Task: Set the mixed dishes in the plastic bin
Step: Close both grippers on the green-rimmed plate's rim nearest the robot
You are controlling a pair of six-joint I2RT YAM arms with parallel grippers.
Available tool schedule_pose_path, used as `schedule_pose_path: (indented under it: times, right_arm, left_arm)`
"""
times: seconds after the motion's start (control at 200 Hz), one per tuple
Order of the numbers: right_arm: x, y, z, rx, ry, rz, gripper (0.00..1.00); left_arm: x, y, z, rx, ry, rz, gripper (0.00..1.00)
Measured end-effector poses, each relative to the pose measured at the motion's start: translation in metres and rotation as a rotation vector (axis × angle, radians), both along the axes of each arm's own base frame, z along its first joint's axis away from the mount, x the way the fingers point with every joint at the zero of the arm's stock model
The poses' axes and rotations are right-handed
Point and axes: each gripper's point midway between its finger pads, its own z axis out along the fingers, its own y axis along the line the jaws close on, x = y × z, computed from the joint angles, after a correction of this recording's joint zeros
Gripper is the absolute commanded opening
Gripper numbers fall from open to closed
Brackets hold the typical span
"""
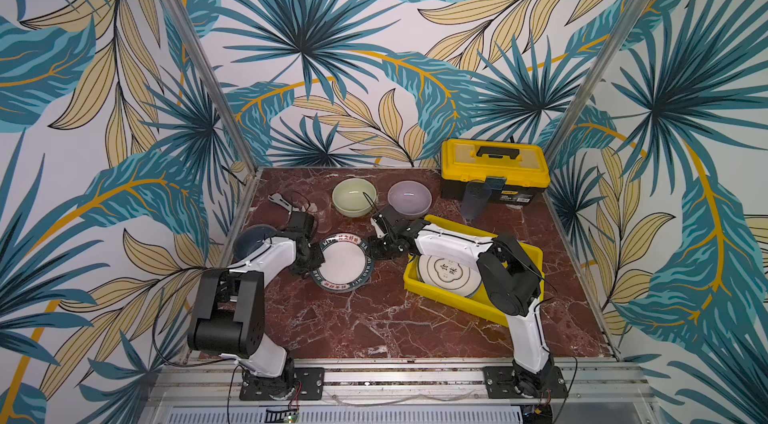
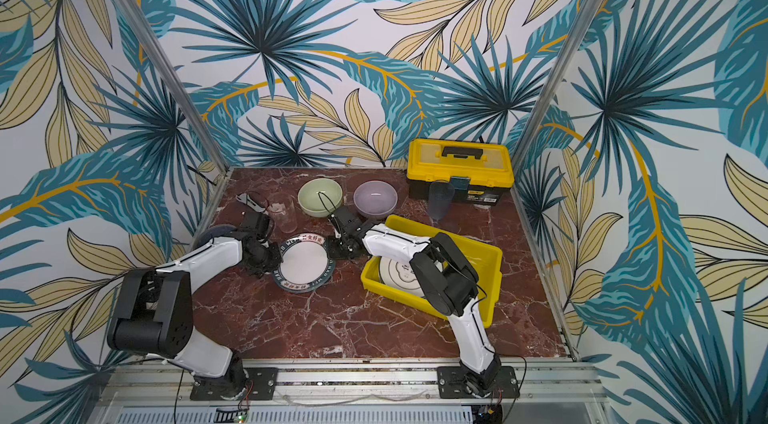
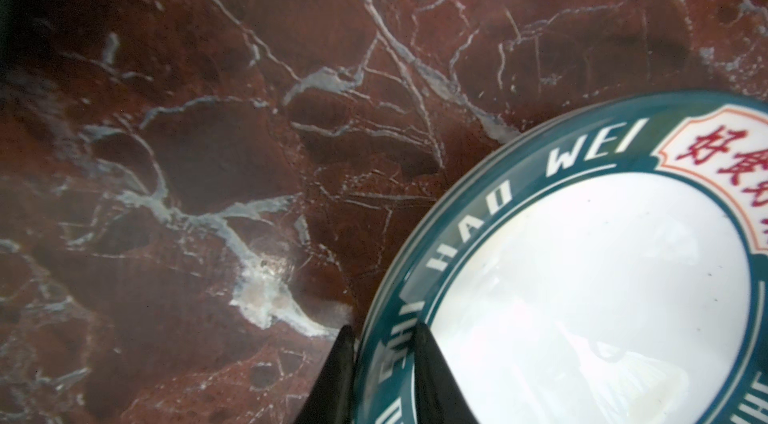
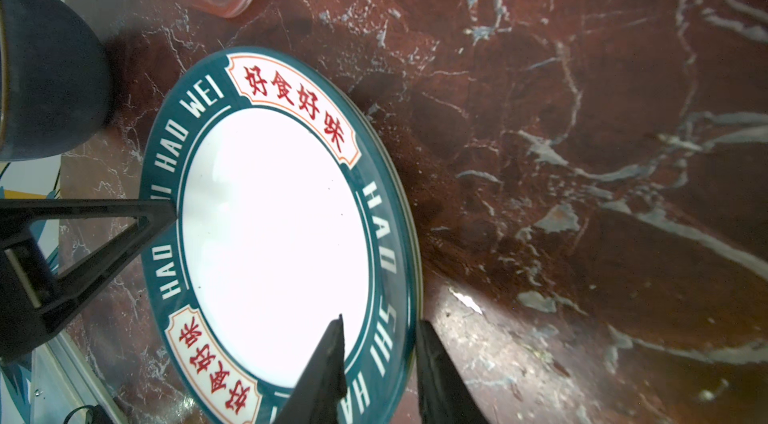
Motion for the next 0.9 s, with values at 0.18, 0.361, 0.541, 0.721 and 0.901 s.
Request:
schedule_pose_path:
  times: [0.18, 0.361, 0.541, 0.721, 0.901]
  right_arm:
    - [0.0005, 0.0005, -0.0005, -0.001, 0.001, 0.0, 0.31]
    - [0.0003, 0.0011, -0.0032, -0.002, 0.007, 0.002, 0.31]
    - [-0.0001, 0.0015, -0.0031, 0.0, 0.01, 0.004, 0.31]
    - [-0.0003, 0.0025, -0.0034, 0.023, 0.023, 0.005, 0.29]
    - [0.0031, 0.0029, -0.0055, 0.095, 0.055, -0.013, 0.27]
  left_arm:
    - [-0.0001, -0.0005, -0.0001, -0.002, 0.001, -0.002, 0.25]
    - [0.0001, -0.0005, -0.0003, -0.003, 0.001, -0.002, 0.25]
    - [0.0003, -0.001, -0.0003, -0.004, 0.0, -0.005, 0.25]
    - [0.0004, -0.0014, -0.0004, -0.005, 0.0, -0.012, 0.25]
    - [0.0023, -0.0016, 0.0001, -0.003, -0.007, -0.021, 0.23]
